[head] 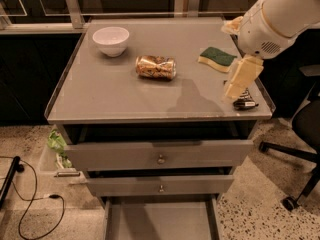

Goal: Place orange can into bottom drawer

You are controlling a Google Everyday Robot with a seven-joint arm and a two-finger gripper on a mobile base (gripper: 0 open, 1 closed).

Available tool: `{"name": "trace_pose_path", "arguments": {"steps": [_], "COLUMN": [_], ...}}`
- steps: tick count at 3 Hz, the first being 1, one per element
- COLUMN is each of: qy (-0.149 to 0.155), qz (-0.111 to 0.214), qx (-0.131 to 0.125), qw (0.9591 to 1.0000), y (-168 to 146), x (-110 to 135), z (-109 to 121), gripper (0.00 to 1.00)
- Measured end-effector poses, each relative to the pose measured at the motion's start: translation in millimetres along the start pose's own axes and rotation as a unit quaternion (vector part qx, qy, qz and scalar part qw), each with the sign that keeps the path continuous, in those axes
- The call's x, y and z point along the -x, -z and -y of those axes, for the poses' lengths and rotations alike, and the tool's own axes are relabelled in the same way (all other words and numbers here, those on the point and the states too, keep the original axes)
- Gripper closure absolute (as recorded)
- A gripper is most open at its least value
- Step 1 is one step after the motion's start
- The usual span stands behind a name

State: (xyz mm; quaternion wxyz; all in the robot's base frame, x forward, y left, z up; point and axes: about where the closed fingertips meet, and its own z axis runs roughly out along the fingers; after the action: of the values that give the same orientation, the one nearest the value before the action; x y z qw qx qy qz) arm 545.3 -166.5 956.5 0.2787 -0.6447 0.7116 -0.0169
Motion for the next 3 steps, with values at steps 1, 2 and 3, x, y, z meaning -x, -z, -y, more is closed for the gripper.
{"name": "trace_pose_path", "arguments": {"steps": [1, 2, 3], "qy": [-0.006, -0.02, -0.036], "qz": [0.07, 0.136, 0.191], "qx": [-0.011, 0.006, 0.034], "qw": [0.9975, 0.9905, 0.9803], "y": [-36.5, -69.8, -92.4], "x": [11.1, 20.5, 29.7], "z": [20.3, 39.4, 52.5], "gripper": [0.0, 0.0, 0.0]}}
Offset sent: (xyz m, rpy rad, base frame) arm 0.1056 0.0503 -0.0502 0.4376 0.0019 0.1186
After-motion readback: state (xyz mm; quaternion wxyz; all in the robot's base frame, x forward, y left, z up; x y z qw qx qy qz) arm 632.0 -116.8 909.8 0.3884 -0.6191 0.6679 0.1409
